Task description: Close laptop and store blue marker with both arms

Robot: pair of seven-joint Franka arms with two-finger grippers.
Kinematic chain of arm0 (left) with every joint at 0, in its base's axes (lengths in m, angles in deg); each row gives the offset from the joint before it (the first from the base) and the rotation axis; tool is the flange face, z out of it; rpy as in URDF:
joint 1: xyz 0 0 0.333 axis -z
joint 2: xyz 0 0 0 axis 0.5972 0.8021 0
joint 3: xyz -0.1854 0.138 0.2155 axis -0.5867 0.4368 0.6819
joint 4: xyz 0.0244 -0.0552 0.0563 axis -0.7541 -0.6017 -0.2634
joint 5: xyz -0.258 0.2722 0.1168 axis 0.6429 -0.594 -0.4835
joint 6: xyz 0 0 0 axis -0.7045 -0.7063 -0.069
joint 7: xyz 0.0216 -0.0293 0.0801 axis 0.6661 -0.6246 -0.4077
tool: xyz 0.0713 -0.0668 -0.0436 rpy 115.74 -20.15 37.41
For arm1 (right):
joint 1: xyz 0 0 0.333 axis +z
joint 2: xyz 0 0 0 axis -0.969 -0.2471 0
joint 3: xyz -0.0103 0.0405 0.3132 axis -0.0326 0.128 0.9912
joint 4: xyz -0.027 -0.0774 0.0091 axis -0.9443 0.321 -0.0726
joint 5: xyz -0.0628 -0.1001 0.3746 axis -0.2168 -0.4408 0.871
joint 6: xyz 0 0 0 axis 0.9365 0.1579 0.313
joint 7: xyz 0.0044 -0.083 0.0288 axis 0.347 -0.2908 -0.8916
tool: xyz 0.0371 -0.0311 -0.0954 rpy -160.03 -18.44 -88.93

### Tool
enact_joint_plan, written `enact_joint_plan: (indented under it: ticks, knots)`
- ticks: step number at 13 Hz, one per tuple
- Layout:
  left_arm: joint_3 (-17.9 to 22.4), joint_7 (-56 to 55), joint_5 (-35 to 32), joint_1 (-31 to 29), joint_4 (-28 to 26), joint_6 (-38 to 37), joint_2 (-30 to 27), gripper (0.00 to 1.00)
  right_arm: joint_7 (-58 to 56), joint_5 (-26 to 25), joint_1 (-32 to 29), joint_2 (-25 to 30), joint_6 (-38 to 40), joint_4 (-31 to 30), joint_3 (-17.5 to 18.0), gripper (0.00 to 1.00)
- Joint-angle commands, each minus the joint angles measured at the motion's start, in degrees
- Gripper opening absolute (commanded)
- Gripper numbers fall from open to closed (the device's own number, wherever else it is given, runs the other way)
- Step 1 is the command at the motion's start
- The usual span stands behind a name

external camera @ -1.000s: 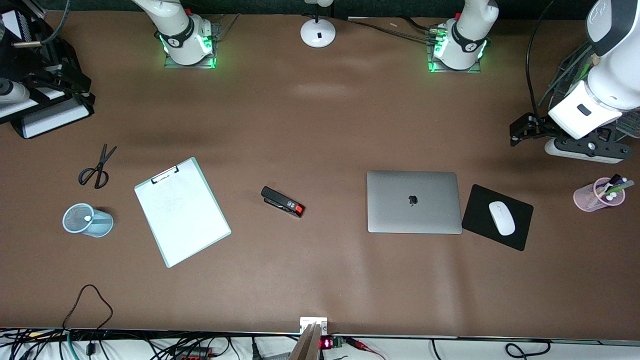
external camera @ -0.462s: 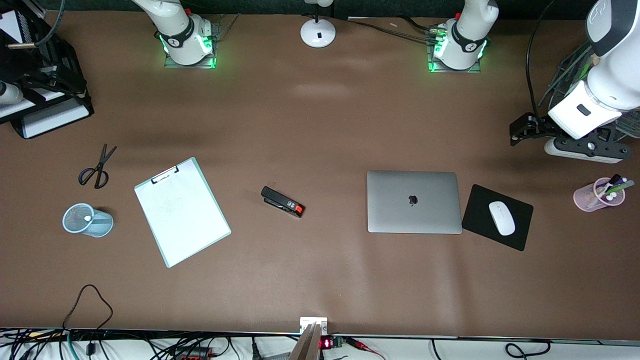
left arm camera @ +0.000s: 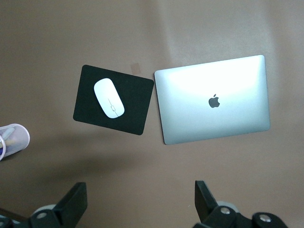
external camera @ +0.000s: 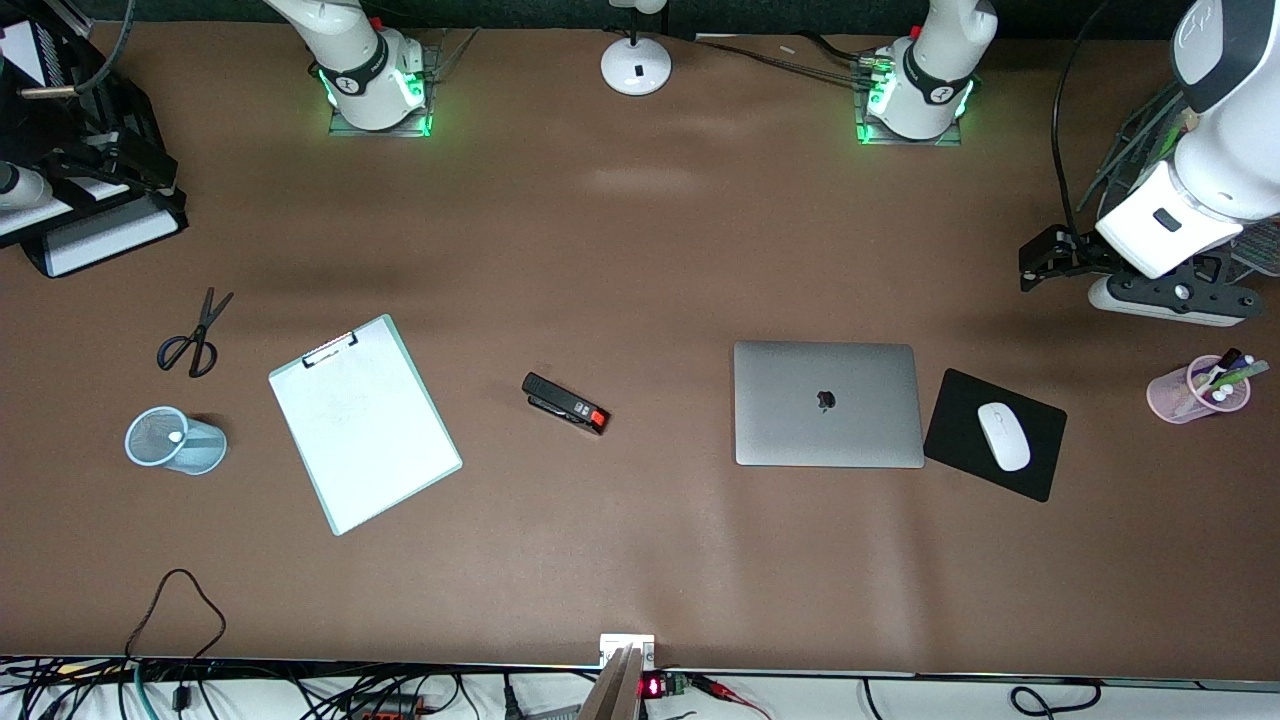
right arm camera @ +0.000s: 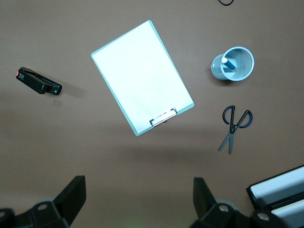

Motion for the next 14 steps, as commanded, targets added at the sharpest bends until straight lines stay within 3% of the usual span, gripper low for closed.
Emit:
enact_joint_plan:
  ticks: [1,14]
  knots:
    - [0.2,0.1,0.3,0.3,-0.1,-0.6,-0.3,1.0,-0.3,0.4,0.0,0.6,0.4,-0.3,0.1,1.0]
    - [0.2,0.1,0.3,0.3,0.0,-1.2,-0.3,1.0,0.0,0.3,0.1,0.6,1.4,-0.3,0.2,1.0]
